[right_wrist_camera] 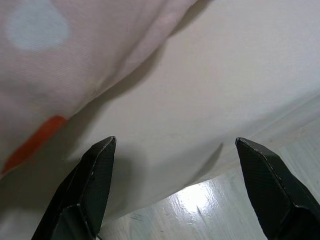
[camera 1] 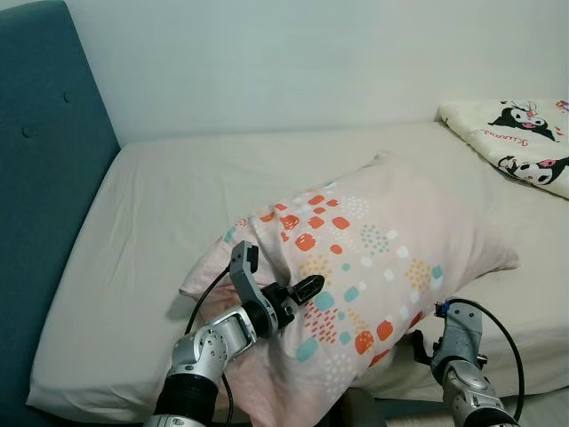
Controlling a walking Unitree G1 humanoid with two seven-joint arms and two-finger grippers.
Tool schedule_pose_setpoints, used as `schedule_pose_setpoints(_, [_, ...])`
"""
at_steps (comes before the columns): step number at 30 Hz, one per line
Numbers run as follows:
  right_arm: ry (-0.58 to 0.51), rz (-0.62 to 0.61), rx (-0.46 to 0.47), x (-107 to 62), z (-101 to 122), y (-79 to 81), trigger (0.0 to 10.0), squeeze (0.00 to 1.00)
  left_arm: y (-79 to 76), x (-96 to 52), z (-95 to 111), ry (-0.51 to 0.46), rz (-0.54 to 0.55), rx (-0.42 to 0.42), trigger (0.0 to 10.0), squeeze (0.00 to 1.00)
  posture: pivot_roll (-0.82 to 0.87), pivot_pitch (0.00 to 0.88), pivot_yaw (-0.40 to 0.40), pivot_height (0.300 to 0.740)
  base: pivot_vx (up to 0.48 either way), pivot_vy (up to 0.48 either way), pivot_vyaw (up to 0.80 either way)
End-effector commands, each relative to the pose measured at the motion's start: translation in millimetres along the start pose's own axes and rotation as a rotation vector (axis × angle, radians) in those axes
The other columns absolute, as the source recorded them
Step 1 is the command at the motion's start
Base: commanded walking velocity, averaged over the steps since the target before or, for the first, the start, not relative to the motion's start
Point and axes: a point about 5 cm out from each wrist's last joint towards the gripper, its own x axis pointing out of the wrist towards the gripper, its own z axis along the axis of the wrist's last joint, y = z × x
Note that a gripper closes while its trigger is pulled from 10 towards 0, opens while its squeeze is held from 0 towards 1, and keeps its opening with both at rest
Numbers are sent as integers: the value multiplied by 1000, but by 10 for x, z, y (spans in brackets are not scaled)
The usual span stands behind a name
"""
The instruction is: Clean up the room
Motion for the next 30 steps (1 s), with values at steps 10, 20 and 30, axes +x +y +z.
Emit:
schedule_pose_setpoints(10, [10, -5, 1, -7, -31, -17, 10000, 0, 189, 27, -168, 12, 213, 28, 0, 0, -76, 0, -14, 541, 0, 0, 0])
schedule_pose_setpoints(20, [9, -9, 2, -6, -27, -26, 10000, 0, 58, 88, -165, -11, 126, -81, 0, 0, -74, 1, -11, 541, 0, 0, 0])
schedule_pose_setpoints(30, [10, -13, 7, -9, -35, -29, 10000, 0, -381, 123, -30, -40, -206, -283, 0, 0, -73, 4, -11, 541, 0, 0, 0])
